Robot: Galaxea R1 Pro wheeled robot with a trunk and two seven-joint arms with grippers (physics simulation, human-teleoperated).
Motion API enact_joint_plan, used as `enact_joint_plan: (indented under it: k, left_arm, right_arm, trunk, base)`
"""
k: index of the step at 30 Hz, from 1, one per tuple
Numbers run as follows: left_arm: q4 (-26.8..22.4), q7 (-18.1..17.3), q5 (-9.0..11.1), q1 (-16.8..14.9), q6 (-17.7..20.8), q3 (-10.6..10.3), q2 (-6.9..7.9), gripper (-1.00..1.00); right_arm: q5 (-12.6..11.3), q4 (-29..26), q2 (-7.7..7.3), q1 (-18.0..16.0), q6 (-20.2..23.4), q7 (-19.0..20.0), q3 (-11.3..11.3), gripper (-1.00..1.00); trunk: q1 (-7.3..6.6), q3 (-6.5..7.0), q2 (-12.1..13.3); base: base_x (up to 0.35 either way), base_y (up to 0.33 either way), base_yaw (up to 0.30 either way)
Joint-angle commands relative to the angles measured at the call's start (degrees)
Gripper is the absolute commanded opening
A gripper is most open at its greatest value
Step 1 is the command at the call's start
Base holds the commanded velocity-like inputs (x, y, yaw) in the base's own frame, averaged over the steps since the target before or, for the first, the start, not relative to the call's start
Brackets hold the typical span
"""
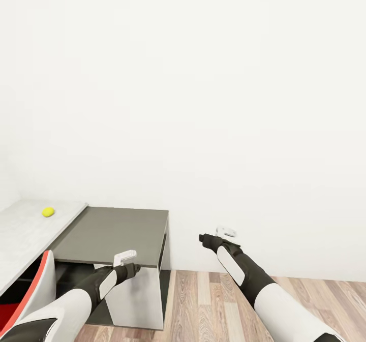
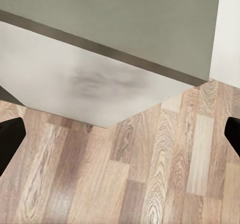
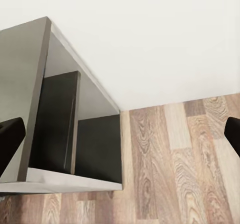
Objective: Put all the toys in the child's room - the three board games (two on the bed and one on the table), the two jigsaw puzzles on the table, and the tennis ball on the table - inside the toy box on the table in the child's room.
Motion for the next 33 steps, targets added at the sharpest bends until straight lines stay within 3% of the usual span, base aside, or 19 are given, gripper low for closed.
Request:
enact_joint_plan:
  k: [1, 14, 19, 24, 26, 28, 30, 32, 33]
  left_arm:
    - [-0.1, -0.2, 0.3, 0.0, 0.4, 0.4, -0.02, 1.0]
    - [-0.6, -0.7, 0.6, -0.2, 3.2, 0.6, 0.49, 1.0]
    - [-4.5, -1.0, 0.7, -0.3, 10.6, 0.7, 0.99, 1.0]
    - [-8.1, -1.9, 0.9, -0.3, 19.2, 0.9, 2.51, 1.0]
    - [-8.8, -3.7, 1.0, -0.3, 22.4, 0.9, 3.36, 1.0]
    - [-9.3, -8.6, 1.0, -0.4, 26.8, 1.0, 4.58, 1.0]
    - [-9.4, -12.0, 1.0, -0.5, 28.8, 1.0, 5.36, 1.0]
    - [-9.6, -19.6, 1.0, -0.6, 32.3, 1.0, 7.29, 1.0]
    - [-9.6, -21.5, 1.0, -0.6, 33.0, 1.0, 7.8, 1.0]
  right_arm:
    - [-0.4, -0.1, -0.04, 0.0, 0.1, -0.5, 0.2, 1.0]
    - [-0.3, -0.6, -0.05, 0.0, 0.1, -0.5, 0.2, 1.0]
    - [-0.3, -1.8, -0.1, 0.0, 0.2, 0.5, 0.2, 1.0]
    - [-0.4, -7.2, -0.99, 1.5, 1.1, 2.3, 0.2, 1.0]
    - [-0.4, -11.2, -1.36, 3.3, 2.5, 2.6, 0.2, 1.0]
    - [-0.4, -17.0, -1.6, 5.4, 5.6, 2.8, 0.1, 1.0]
    - [-0.4, -19.6, -1.62, 5.9, 7.3, 2.8, 0.0, 1.0]
    - [-0.5, -23.1, -1.44, 6.6, 9.8, 2.7, 0.0, 1.0]
    - [-0.5, -23.6, -1.35, 6.7, 10.2, 2.7, 0.0, 1.0]
  trunk:
    - [0.02, -0.03, 0.0]
    - [0.02, -0.03, 0.0]
    - [0.02, -0.03, 0.0]
    - [0.02, -0.03, 0.0]
    - [0.02, -0.03, 0.0]
    - [0.02, -0.03, 0.0]
    - [0.02, -0.03, 0.0]
    - [0.02, -0.03, 0.0]
    - [0.02, -0.03, 0.0]
  base:
    - [0.0, 0.0, 0.002]
    - [0.0, 0.0, 0.0]
    - [0.0, 0.0, 0.0]
    - [0.0, 0.0, 0.0]
    - [0.0, 0.0, 0.0]
    - [0.0, 0.0, 0.0]
    - [0.0, 0.0, 0.0]
    - [0.0, 0.0, 0.0]
    - [0.0, 0.0, 0.0]
